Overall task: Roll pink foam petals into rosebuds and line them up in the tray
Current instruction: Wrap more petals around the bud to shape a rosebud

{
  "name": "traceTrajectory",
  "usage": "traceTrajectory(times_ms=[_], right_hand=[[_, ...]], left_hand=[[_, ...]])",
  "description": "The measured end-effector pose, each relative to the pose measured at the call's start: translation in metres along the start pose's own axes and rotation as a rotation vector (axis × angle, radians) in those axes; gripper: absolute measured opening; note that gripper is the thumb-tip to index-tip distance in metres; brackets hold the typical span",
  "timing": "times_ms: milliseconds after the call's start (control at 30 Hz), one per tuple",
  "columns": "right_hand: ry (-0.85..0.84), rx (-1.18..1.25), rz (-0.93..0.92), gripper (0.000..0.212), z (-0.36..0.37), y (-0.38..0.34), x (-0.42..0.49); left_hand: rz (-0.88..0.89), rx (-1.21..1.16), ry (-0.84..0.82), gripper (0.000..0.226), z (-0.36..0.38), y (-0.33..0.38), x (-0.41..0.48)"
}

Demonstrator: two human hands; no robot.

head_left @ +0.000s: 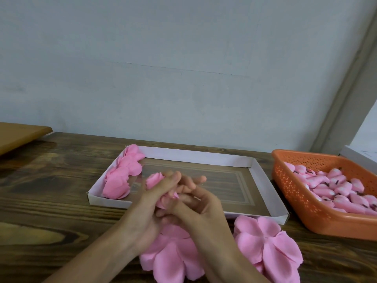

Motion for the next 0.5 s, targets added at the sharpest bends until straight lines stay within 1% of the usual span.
traceTrajectory(times_ms=[100, 167, 233, 267, 333, 433, 500], right_hand=[[0.044, -0.403, -0.185, 0.019, -0.004, -0.004, -0.002], [0.084, -0.562, -0.316, 0.019, -0.006, -0.007, -0.004], [0.069, -0.703, -0.454, 0.015, -0.007, -0.01, -0.005], [0.055, -0.76, -0.493, 0.015, -0.007, -0.01, -0.004], [0.02, -0.821, -0.494, 0.019, -0.008, -0.007, -0.003], [-0.031, -0.857, -0.472, 0.025, -0.009, -0.008, -0.003], [-0.054, -0.873, -0.521, 0.025, -0.009, -0.015, -0.002]], left_hand=[[-0.015, -0.14, 0.067, 0.053, -0.003, -0.002, 0.003], [-0.039, -0.188, 0.094, 0.052, -0.007, -0.005, 0.005], [-0.075, -0.178, 0.122, 0.046, -0.012, -0.008, 0.008], [-0.098, -0.153, 0.13, 0.046, -0.013, -0.009, 0.008], [-0.107, -0.095, 0.136, 0.048, -0.014, -0.01, 0.009], [0.009, -0.004, 0.208, 0.051, -0.016, -0.006, 0.011], [0.088, 0.07, 0.29, 0.056, -0.021, -0.006, 0.012]])
Point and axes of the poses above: each hand's wrist, its own x-axis towards the middle knuckle, its own z-axis out of the palm, y = z × x, the point moved 3 cm from there along x, towards the middle knuckle, and after that the axes turned 15 degrees about x, right-handed, at the moved point
